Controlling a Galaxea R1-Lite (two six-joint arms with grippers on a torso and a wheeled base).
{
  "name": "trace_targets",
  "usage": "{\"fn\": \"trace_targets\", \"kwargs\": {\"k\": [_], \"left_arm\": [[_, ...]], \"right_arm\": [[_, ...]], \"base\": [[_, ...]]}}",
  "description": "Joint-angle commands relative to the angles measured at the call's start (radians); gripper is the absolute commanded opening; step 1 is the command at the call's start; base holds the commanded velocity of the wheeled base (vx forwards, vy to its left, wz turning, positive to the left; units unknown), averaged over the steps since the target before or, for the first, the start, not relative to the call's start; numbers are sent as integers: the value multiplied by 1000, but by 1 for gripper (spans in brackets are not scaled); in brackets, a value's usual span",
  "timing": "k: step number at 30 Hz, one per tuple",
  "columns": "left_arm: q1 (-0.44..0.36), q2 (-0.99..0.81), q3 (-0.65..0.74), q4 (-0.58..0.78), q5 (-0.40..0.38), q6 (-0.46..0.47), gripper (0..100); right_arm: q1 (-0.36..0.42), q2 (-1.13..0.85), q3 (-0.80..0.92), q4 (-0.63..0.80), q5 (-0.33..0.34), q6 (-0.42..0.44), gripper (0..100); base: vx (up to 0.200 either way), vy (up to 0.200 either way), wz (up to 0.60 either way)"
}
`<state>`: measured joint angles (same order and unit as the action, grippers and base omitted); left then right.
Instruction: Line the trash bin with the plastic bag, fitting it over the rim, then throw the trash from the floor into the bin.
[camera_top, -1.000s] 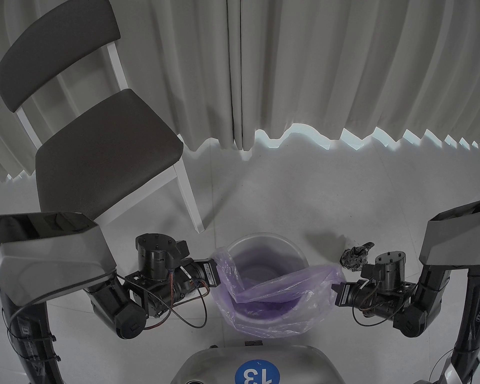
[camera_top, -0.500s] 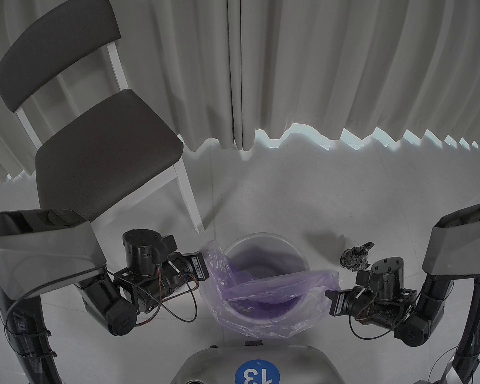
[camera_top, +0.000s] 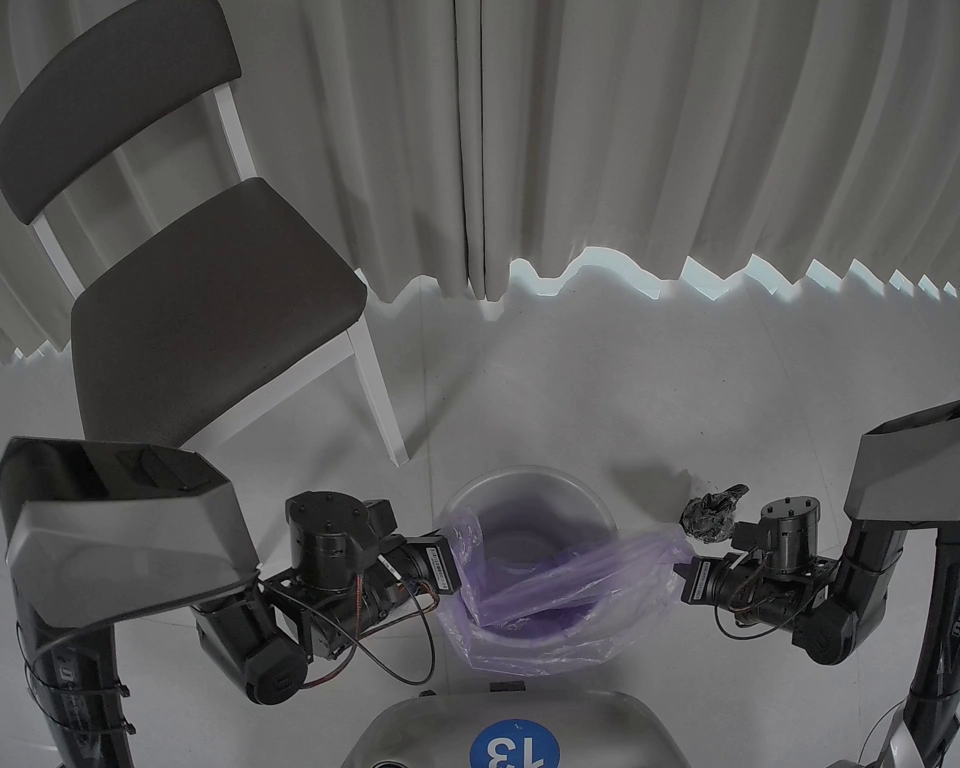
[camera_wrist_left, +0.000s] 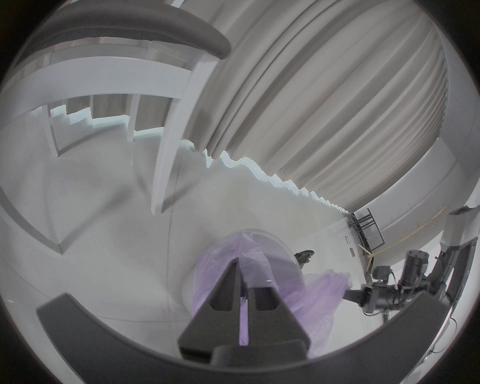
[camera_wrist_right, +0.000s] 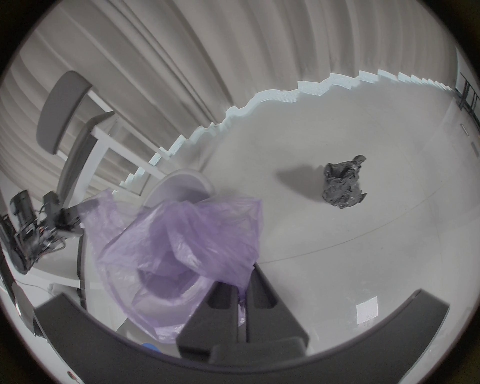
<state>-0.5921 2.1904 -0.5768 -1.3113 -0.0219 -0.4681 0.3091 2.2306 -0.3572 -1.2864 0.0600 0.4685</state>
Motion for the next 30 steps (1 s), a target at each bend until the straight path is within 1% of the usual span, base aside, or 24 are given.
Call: {"fn": "trace_targets", "kwargs": {"k": [1,4,6,9,11,13,17,23,27,30], "left_arm": [[-11,69,-25,0,22,6,0],[9,54,-23,0,25,6,0],[46,8,-12,12,23,9,0],[94,-5,-6,18,16,17,0],[112,-1,8,17,0,37,0],[114,6,8,17,-10,52,0],[121,51,-17,14,-9,54,0],[158,132,-92,18,0,52,0],[202,94,-87,24,-7,54,0],[229,51,-71,35,-15,54,0]], "right_arm": [[-31,37,-11,-1,18,-1,0],[-12,40,-3,-7,20,-1,0],[33,38,4,-10,18,9,0],[85,38,15,-11,7,16,0],[117,40,20,-11,4,25,0],[137,40,23,-11,0,32,0],[159,40,24,-11,-28,38,0],[154,24,46,-24,-31,33,0],[163,-36,73,-24,-31,28,0],[196,-86,92,-19,-32,30,0]], "base": [[0,0,0],[0,0,0],[0,0,0],[0,0,0],[0,0,0],[0,0,0],[0,0,0],[0,0,0],[0,0,0],[0,0,0]]}}
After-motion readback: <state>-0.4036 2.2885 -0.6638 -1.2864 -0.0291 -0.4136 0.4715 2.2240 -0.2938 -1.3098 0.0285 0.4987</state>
